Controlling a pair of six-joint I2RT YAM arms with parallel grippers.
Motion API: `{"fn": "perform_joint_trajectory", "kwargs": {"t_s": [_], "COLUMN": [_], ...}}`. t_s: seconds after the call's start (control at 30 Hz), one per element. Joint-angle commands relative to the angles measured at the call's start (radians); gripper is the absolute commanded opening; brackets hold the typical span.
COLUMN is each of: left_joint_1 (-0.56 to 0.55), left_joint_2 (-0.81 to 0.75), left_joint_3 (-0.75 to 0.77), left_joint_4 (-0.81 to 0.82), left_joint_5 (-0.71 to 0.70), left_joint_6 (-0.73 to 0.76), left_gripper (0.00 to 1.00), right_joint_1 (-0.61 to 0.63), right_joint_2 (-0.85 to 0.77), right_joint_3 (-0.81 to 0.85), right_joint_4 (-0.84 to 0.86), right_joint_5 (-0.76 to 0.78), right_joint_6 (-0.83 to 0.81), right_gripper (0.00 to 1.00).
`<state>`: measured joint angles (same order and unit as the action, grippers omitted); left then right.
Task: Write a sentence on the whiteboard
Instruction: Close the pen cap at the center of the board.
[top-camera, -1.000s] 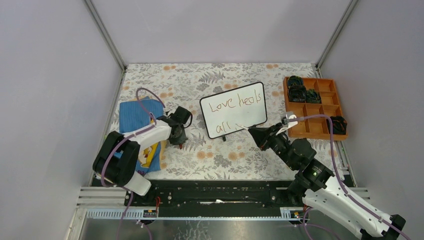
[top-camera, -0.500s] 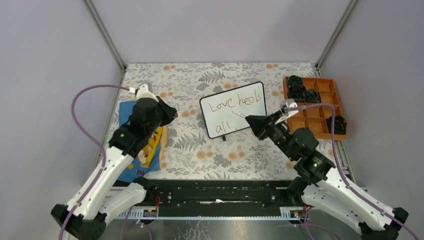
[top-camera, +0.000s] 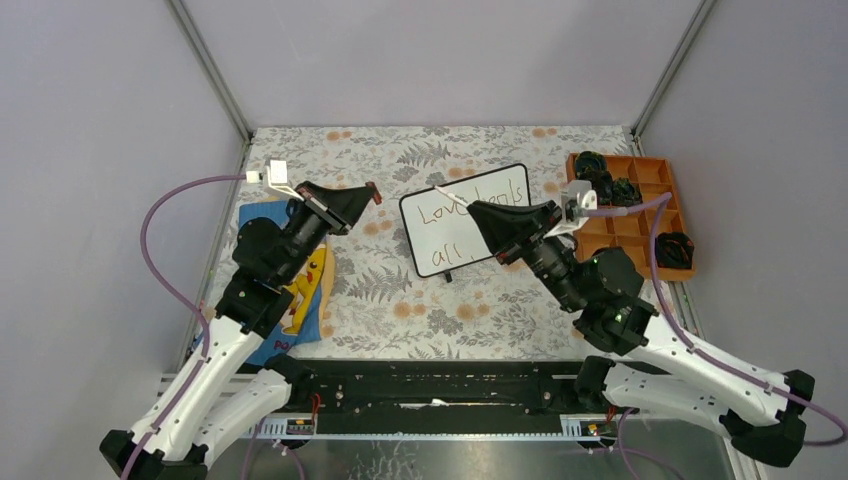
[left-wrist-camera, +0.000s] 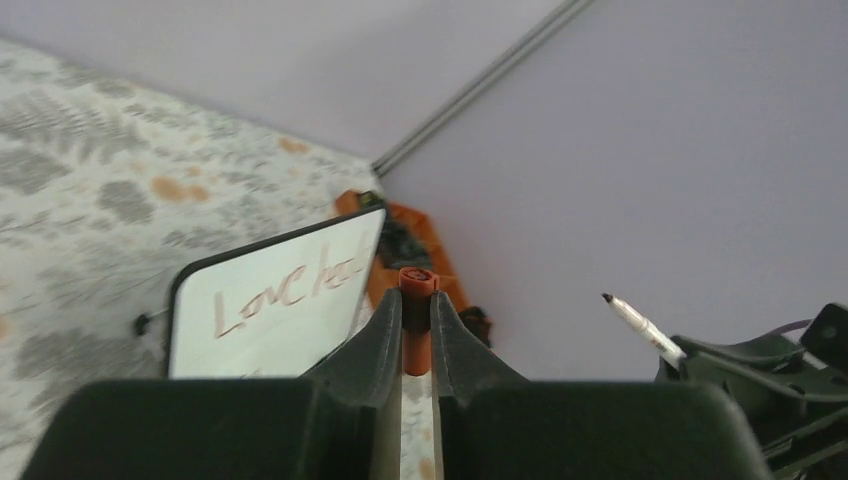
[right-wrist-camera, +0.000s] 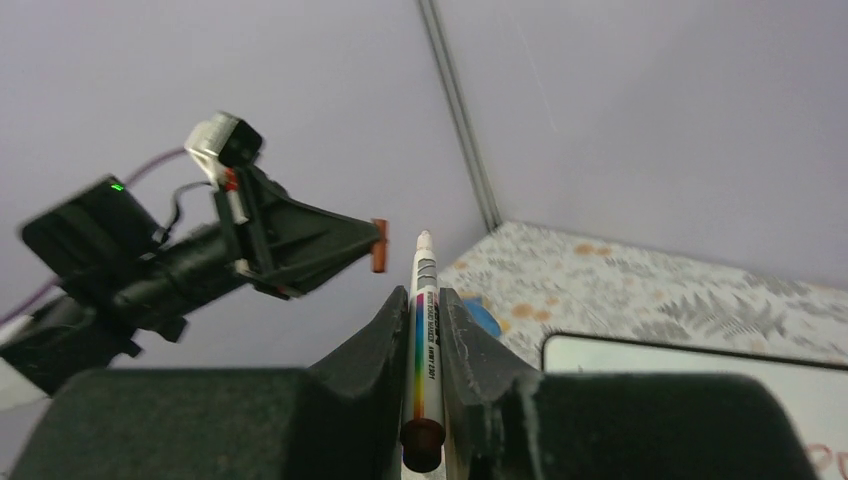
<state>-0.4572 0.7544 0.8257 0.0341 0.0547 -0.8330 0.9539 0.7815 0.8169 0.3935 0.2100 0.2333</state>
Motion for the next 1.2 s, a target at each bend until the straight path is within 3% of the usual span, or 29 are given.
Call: {"fn": "perform_joint_trajectory", "kwargs": {"t_s": [0.0,0.2,0.33,0.7,1.17], "left_joint_1": [0.006,0.006,0.006,0.006,0.006], "left_joint_2": [-0.010,0.002,0.041,0.163,0.130], "left_joint_3": [-0.031,-0.047,-0.051,-0.131,-0.140], "left_joint_4": [0.307,0.444,0.543,0.863,0.854], "left_joint_5": [0.088,0.077,0.072,0.106,0.102], "left_joint_6": [-0.113,-0.166,-0.200,-0.417,-0.500], "left_gripper": [0.00,0.00,0.00,0.00,0.00], "right_joint_1": [0.156,0.393,0.438,0.439,0.439], "right_joint_2": [0.007,0.107,0.174,0.236,0.344], "right_joint_3": [0.002,-0.072,-0.120,-0.159,-0.118], "right_joint_4": [0.309,0.682,0.873,0.958,1.022], "right_joint_5": [0.195,0.370,0.393,0.342,0.285], "right_joint_6": [-0.216,-0.634,-0.776,-0.743,-0.665], "right_gripper": [0.00,0.00,0.00,0.00,0.00]}}
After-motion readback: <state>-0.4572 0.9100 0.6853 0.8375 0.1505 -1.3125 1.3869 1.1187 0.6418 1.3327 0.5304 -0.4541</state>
